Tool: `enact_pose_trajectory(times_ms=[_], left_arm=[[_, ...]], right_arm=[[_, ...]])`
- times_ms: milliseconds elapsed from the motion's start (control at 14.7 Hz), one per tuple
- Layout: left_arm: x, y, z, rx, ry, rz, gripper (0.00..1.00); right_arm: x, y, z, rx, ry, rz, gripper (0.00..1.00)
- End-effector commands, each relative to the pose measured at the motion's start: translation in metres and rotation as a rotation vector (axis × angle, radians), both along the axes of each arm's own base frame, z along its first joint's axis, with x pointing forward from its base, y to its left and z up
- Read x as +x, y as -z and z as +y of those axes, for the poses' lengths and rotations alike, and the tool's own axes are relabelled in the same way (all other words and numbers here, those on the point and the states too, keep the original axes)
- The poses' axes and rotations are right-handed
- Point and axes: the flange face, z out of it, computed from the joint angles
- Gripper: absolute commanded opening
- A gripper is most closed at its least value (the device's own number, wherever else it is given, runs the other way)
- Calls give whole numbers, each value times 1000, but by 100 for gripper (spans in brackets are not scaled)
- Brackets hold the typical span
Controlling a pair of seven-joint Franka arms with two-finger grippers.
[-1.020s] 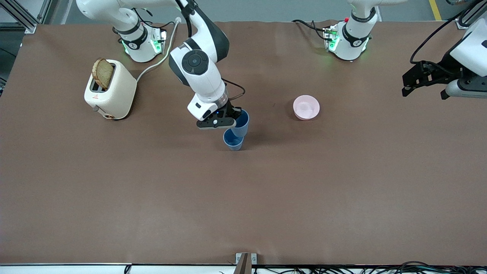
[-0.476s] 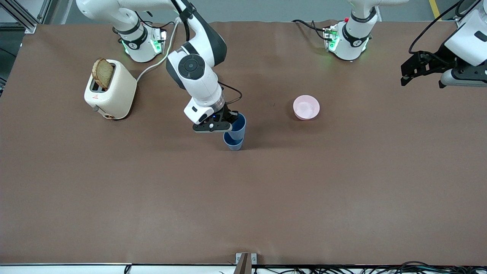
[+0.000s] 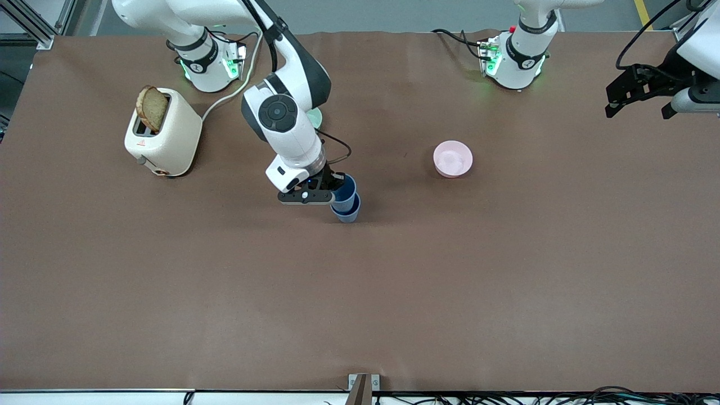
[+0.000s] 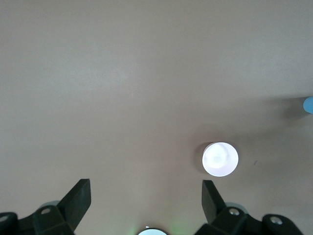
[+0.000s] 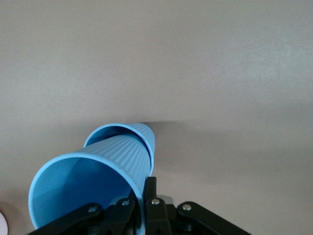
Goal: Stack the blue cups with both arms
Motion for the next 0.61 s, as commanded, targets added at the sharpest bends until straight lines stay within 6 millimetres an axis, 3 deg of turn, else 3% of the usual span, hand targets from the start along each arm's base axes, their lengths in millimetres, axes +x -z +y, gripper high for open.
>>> enact_pose_trajectory(times_ms=[0, 68, 136, 204, 272, 340, 544], left_arm=[[-2, -4, -1, -10, 17, -11, 100], [-1, -2, 0, -10, 13, -8, 100], [0, -1, 0, -11, 14, -6, 100], [2, 0, 1, -13, 12, -3, 100], [3, 2, 2, -14, 10, 0, 100], [3, 3, 2, -16, 9, 2, 100], [3, 3, 3, -14, 7, 3, 100]], right_arm=[[-1, 1, 1, 3, -8, -7, 11], [-1, 2, 1, 1, -11, -5, 32], [-1, 0, 2, 3, -11, -7, 65], [1, -2, 2, 6, -7, -10, 85], [3, -4, 0, 8, -3, -11, 96], [7, -10, -6, 11, 13, -12, 100], [28, -78, -53, 54, 78, -56, 100]])
